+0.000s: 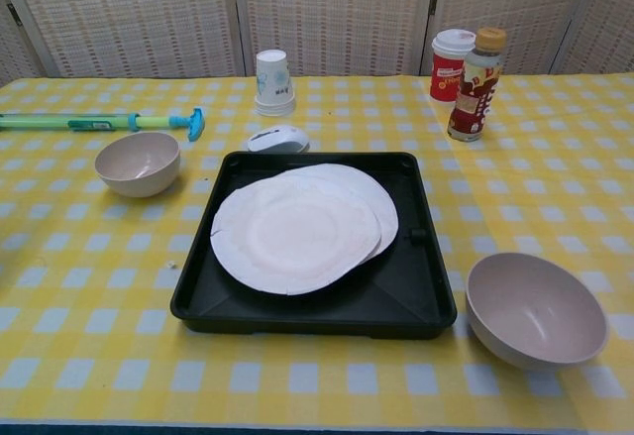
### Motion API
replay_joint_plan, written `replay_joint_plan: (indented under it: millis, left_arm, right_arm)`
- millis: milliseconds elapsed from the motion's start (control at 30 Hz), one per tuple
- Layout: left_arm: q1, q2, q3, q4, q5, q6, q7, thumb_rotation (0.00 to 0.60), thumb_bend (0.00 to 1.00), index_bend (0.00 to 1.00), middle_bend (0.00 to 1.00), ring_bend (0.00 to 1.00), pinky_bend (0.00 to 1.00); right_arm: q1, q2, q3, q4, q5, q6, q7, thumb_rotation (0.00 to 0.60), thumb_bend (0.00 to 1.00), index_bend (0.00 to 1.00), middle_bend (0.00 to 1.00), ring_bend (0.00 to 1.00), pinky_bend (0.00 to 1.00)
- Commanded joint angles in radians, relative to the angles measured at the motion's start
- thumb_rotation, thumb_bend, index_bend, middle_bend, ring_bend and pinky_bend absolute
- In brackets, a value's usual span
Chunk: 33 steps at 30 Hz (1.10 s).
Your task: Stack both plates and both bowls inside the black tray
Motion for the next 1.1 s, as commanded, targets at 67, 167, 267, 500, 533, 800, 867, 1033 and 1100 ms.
replay_joint_plan:
  millis: [67, 167, 267, 500, 533, 800, 867, 1033, 1100]
  left_arm:
    - [0.022, 0.033, -0.007, 0.009, -0.014, 0.0, -0.05, 0.6, 0.17, 0.17, 0.39, 0.21, 0.16]
    - [0.031, 0.047, -0.011, 0.008, -0.013, -0.001, -0.082, 0.6, 0.17, 0.17, 0.39, 0.21, 0.16]
    - [0.042, 0.054, -0.014, 0.018, -0.014, -0.002, -0.118, 0.6, 0.17, 0.17, 0.39, 0.21, 0.16]
    - [0.059, 0.069, -0.025, 0.037, -0.041, -0.025, -0.145, 0.6, 0.17, 0.16, 0.39, 0.21, 0.15]
    - [0.061, 0.069, -0.029, 0.036, -0.043, -0.022, -0.143, 0.6, 0.17, 0.16, 0.39, 0.21, 0.14]
    - [0.071, 0.095, -0.038, 0.011, -0.05, -0.04, -0.153, 0.6, 0.17, 0.15, 0.38, 0.21, 0.13]
    - [0.072, 0.097, -0.041, 0.01, -0.049, -0.042, -0.155, 0.6, 0.17, 0.15, 0.38, 0.21, 0.13]
    - [0.071, 0.098, -0.044, 0.011, -0.049, -0.057, -0.157, 0.6, 0.17, 0.15, 0.38, 0.21, 0.13]
    - [0.071, 0.098, -0.045, 0.011, -0.048, -0.062, -0.156, 0.6, 0.17, 0.14, 0.38, 0.21, 0.13]
  right_arm:
    - [0.025, -0.051, -0.009, -0.011, 0.01, -0.081, -0.089, 0.6, 0.22, 0.47, 0.0, 0.0, 0.05]
    - [0.039, -0.07, -0.013, -0.022, 0.021, -0.129, -0.136, 0.6, 0.22, 0.48, 0.0, 0.0, 0.05]
    - [0.049, -0.095, -0.013, -0.023, 0.037, -0.169, -0.183, 0.6, 0.23, 0.49, 0.0, 0.0, 0.05]
    - [0.07, -0.166, 0.004, 0.006, 0.066, -0.212, -0.264, 0.6, 0.37, 0.52, 0.01, 0.01, 0.05]
    - [0.072, -0.176, 0.007, 0.012, 0.069, -0.214, -0.27, 0.6, 0.38, 0.52, 0.01, 0.02, 0.05]
    - [0.103, -0.23, 0.009, 0.045, 0.106, -0.269, -0.269, 0.6, 0.4, 0.53, 0.02, 0.02, 0.05]
    - [0.107, -0.235, 0.007, 0.05, 0.109, -0.271, -0.265, 0.6, 0.4, 0.53, 0.02, 0.02, 0.05]
    - [0.114, -0.247, 0.002, 0.064, 0.114, -0.269, -0.259, 0.6, 0.43, 0.54, 0.02, 0.02, 0.05]
    - [0.117, -0.255, 0.002, 0.076, 0.114, -0.268, -0.257, 0.6, 0.46, 0.57, 0.03, 0.03, 0.05]
